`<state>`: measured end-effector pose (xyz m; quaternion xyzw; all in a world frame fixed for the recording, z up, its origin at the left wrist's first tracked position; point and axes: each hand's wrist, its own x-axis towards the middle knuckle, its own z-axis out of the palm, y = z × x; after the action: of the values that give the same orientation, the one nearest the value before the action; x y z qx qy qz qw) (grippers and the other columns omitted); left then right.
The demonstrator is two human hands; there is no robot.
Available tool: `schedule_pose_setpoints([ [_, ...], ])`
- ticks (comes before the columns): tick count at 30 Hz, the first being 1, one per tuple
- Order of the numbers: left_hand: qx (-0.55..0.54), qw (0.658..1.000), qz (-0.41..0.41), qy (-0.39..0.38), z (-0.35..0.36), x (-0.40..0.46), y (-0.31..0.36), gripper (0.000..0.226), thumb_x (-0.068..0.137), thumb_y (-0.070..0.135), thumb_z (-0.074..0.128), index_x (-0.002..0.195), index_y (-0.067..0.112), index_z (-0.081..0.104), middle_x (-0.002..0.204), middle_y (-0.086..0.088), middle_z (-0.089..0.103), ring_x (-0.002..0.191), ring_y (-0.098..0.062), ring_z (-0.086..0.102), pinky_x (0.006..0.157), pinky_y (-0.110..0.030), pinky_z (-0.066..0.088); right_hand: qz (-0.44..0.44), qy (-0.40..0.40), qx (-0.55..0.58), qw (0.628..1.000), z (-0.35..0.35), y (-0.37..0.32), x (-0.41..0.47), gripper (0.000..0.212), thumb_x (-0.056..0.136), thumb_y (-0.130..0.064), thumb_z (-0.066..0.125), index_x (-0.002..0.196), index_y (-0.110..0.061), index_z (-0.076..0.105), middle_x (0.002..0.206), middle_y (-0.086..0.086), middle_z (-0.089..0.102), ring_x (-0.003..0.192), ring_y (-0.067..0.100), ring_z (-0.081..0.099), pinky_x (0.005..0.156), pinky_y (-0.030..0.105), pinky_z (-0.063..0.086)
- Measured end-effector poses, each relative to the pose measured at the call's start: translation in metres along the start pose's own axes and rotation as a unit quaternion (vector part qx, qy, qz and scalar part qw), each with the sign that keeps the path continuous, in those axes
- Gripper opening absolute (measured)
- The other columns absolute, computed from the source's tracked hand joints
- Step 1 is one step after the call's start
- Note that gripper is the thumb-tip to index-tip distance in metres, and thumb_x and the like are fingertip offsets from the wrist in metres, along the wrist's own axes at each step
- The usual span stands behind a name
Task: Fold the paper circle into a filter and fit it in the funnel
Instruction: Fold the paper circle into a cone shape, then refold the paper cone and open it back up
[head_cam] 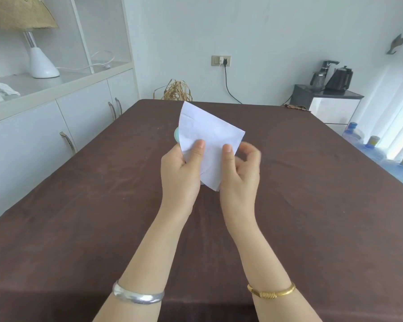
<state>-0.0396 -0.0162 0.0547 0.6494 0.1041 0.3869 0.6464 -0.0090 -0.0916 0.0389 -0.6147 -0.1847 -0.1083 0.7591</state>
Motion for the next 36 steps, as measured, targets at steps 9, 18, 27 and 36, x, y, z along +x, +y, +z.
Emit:
schedule_pose_setpoints([
  [9,0.065,0.994,0.074,0.045,0.002,0.003,-0.002,0.028,0.092,0.021,0.054,0.078,-0.002,0.061,0.067,0.000,0.064,0.061,-0.007,0.056,0.059,-0.028,0.048,-0.024,-0.039,-0.012,0.999,0.008,0.003,-0.013,0.010,0.091,-0.033,0.045,0.082,-0.036,0.044,0.062,-0.016,0.060,0.056,0.000,0.053,0.052,0.014,0.042],
  [18,0.042,0.999,0.030,-0.002,-0.008,0.004,-0.006,0.025,0.091,0.025,0.056,0.088,0.002,0.065,0.082,-0.007,0.070,0.073,-0.013,0.062,0.071,-0.042,0.053,0.020,-0.080,0.029,0.996,-0.001,-0.008,-0.002,0.007,0.084,-0.036,0.054,0.082,-0.029,0.052,0.065,0.017,0.050,0.055,0.026,0.041,0.049,0.033,0.037],
  [27,-0.042,0.985,-0.067,-0.156,-0.019,0.001,0.001,0.023,0.079,0.013,0.048,0.093,0.009,0.065,0.096,-0.017,0.062,0.085,-0.034,0.057,0.075,-0.064,0.047,0.059,-0.067,0.078,0.993,-0.021,-0.010,0.018,0.017,0.088,0.003,0.047,0.078,-0.010,0.053,0.051,-0.013,0.058,0.048,0.004,0.052,0.044,0.012,0.042],
  [36,-0.113,0.973,-0.068,-0.190,-0.025,0.004,-0.003,0.036,0.086,0.006,0.042,0.084,0.024,0.072,0.087,-0.006,0.064,0.072,-0.036,0.052,0.042,-0.022,0.044,0.126,-0.129,0.158,0.971,-0.029,-0.015,0.024,0.030,0.089,0.008,0.036,0.072,-0.012,0.051,0.057,-0.006,0.060,0.048,0.009,0.054,0.041,0.018,0.044],
])
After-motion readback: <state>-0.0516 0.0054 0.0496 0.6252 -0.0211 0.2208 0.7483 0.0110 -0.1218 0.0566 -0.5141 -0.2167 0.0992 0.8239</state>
